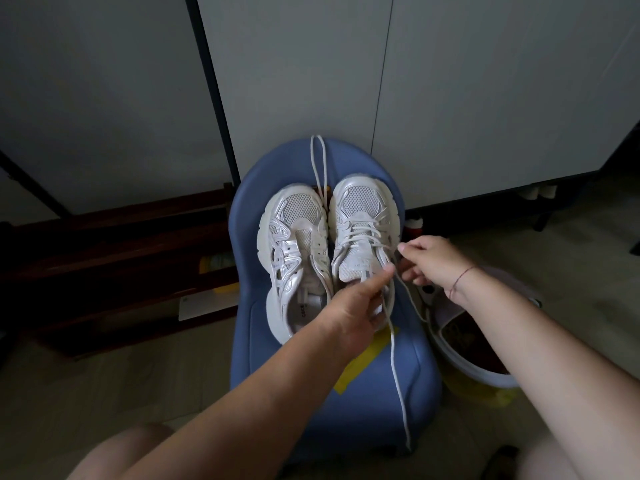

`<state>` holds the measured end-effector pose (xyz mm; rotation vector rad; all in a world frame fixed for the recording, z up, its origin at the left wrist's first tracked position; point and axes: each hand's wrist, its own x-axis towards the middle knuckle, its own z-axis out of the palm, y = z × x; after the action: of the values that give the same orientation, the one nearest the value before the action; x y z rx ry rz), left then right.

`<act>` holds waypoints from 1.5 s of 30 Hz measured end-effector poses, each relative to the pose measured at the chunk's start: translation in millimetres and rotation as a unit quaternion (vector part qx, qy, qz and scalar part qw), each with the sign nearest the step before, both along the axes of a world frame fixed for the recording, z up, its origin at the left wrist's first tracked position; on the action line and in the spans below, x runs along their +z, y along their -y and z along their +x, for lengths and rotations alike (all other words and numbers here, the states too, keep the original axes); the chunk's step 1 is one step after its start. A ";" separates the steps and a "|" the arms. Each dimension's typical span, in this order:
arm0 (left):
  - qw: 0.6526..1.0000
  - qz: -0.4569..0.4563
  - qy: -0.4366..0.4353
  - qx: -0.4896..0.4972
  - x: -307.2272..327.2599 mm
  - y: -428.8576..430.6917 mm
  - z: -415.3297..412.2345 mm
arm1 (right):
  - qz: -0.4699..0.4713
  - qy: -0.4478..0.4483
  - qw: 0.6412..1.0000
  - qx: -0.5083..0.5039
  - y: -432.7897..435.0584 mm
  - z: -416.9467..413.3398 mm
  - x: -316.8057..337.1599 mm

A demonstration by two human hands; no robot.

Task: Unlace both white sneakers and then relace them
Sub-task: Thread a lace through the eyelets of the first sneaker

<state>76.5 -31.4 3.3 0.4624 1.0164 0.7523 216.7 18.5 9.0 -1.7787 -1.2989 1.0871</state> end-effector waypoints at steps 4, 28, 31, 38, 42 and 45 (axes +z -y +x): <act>0.999 -0.019 -0.030 -0.028 -7.0 1.9 0.9 | -0.102 -0.022 0.993 0.061 13.2 -3.0 5.5; 0.995 -0.027 -0.069 0.068 -3.7 -7.5 -0.2 | -0.092 -0.376 0.922 0.032 27.2 6.1 40.4; 0.998 -0.034 -0.046 0.005 5.6 -0.2 3.7 | -0.085 -0.420 0.902 0.048 29.9 1.6 43.5; 0.994 0.025 -0.050 -0.097 13.5 5.4 -2.6 | -0.056 -0.435 0.898 -0.030 20.4 1.1 38.2; 0.993 0.085 -0.073 -0.043 14.1 0.7 -10.3 | 0.027 -0.176 0.981 -0.081 15.1 7.0 29.1; 0.986 0.128 -0.107 -0.022 16.7 -2.1 -14.7 | 0.186 -0.013 0.981 0.052 22.7 -0.5 36.1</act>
<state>61.8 -29.3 20.1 0.7995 1.1092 0.8106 216.2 -4.2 45.1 -1.4280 -1.4841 0.8504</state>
